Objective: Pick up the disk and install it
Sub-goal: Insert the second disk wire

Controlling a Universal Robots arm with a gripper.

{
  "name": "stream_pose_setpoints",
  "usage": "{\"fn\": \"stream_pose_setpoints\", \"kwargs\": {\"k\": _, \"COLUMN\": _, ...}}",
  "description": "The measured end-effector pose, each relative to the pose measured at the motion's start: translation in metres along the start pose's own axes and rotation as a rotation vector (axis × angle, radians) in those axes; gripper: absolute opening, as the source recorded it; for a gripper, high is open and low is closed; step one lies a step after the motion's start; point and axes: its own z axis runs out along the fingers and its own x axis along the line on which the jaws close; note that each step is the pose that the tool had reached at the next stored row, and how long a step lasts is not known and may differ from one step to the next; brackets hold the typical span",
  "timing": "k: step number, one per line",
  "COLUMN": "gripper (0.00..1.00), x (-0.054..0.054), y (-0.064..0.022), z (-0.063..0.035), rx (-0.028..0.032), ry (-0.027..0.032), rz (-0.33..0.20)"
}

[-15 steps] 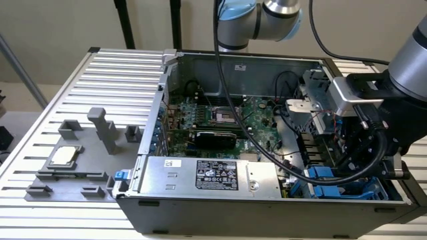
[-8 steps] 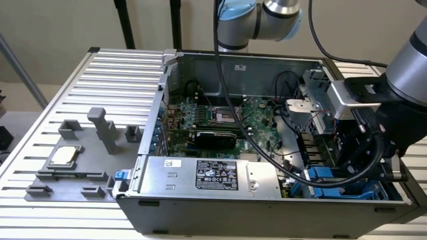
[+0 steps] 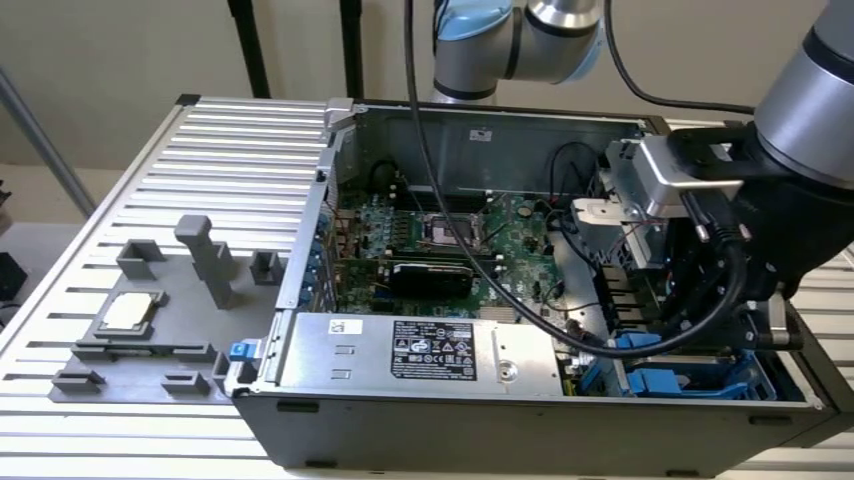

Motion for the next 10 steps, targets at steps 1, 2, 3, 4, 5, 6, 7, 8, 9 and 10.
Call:
{"fn": "stream_pose_setpoints", "kwargs": {"k": 1, "gripper": 0.24, "x": 0.0001, "y": 0.0035, "z": -0.0005, "rx": 0.0001, "ry": -0.0001, "rz": 0.000}}
{"fn": "stream_pose_setpoints", "kwargs": {"k": 2, "gripper": 0.24, "x": 0.0001, "y": 0.0061, "z": -0.0006, "rx": 0.0000, "ry": -0.0002, "rz": 0.000}}
{"fn": "stream_pose_setpoints", "kwargs": {"k": 3, "gripper": 0.24, "x": 0.0002, "y": 0.0070, "z": -0.0007, "rx": -0.0001, "ry": 0.0000, "rz": 0.000}}
{"fn": "stream_pose_setpoints", "kwargs": {"k": 4, "gripper": 0.24, "x": 0.0002, "y": 0.0070, "z": -0.0006, "rx": 0.0000, "ry": -0.0003, "rz": 0.000}}
{"fn": "stream_pose_setpoints", "kwargs": {"k": 5, "gripper": 0.24, "x": 0.0002, "y": 0.0070, "z": -0.0006, "rx": 0.0000, "ry": -0.0002, "rz": 0.000}}
{"fn": "stream_pose_setpoints", "kwargs": {"k": 6, "gripper": 0.24, "x": 0.0001, "y": 0.0070, "z": -0.0007, "rx": 0.0000, "ry": 0.0000, "rz": 0.000}}
{"fn": "stream_pose_setpoints", "kwargs": {"k": 7, "gripper": 0.24, "x": 0.0001, "y": 0.0070, "z": -0.0007, "rx": 0.0000, "ry": -0.0001, "rz": 0.000}}
{"fn": "stream_pose_setpoints", "kwargs": {"k": 8, "gripper": 0.24, "x": 0.0001, "y": 0.0070, "z": -0.0007, "rx": 0.0000, "ry": -0.0001, "rz": 0.000}}
{"fn": "stream_pose_setpoints", "kwargs": {"k": 9, "gripper": 0.24, "x": 0.0001, "y": 0.0070, "z": -0.0007, "rx": 0.0000, "ry": -0.0001, "rz": 0.000}}
{"fn": "stream_pose_setpoints", "kwargs": {"k": 10, "gripper": 0.24, "x": 0.0001, "y": 0.0070, "z": -0.0007, "rx": 0.0000, "ry": -0.0001, "rz": 0.000}}
